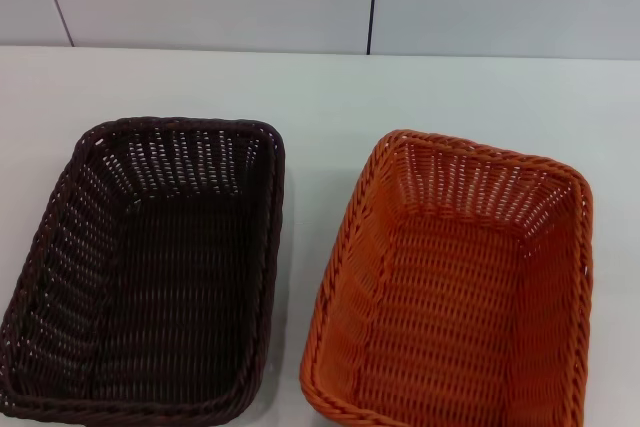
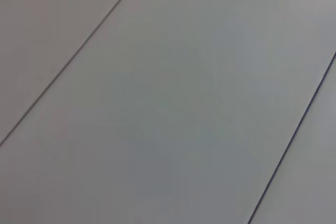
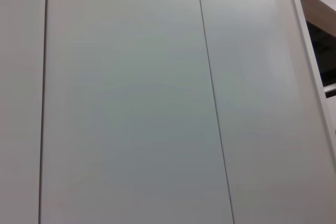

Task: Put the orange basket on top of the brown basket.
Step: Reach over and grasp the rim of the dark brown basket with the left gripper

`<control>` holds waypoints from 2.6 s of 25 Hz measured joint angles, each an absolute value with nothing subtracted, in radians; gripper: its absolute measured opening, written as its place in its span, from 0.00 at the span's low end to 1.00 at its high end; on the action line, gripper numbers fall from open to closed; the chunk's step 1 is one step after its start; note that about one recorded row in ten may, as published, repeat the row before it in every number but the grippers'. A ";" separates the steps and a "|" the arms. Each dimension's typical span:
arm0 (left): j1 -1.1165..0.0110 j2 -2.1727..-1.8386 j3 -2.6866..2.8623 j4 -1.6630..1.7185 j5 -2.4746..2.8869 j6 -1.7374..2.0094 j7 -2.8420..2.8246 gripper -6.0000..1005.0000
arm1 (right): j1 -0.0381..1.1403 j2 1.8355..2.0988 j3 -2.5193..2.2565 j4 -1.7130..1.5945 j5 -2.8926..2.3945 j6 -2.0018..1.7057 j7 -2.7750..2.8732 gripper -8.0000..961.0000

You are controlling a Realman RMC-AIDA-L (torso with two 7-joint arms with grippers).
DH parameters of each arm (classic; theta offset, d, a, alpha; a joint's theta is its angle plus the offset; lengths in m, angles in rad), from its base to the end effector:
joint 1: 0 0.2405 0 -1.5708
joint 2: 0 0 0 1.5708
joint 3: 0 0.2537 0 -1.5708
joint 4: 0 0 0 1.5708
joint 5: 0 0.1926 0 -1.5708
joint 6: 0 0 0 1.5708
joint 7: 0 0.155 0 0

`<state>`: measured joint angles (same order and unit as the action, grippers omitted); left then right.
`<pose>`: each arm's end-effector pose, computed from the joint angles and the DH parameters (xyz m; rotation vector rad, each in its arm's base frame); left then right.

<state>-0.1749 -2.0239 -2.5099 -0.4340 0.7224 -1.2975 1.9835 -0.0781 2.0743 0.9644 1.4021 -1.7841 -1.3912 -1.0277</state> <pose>-0.3813 0.2683 0.1498 -1.1754 -0.8124 -1.2159 0.2448 0.2495 0.1118 -0.7048 0.4660 0.5178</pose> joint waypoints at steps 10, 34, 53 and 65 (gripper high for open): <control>-0.175 -2.022 -2.492 -0.437 0.722 -1.269 1.983 0.70 | -0.044 2.074 0.962 1.381 -1.778 -1.391 -1.028 0.63; -0.152 -2.014 -2.398 -0.558 0.793 -1.267 1.797 0.70 | -0.015 2.072 0.999 1.344 -1.775 -1.341 -1.028 0.63; -0.140 -2.016 -2.413 -0.597 0.864 -1.276 1.706 0.69 | 0.028 2.072 1.006 1.317 -1.775 -1.325 -1.028 0.63; -0.150 -2.015 -2.408 -0.599 0.866 -1.277 1.677 0.69 | 0.076 2.074 1.037 1.286 -1.752 -1.275 -1.028 0.63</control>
<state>-0.1504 -2.0153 -2.4085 -0.5993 0.8655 -1.2772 1.6774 0.0757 2.0739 1.0369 1.2861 -1.7525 -1.2745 -1.0277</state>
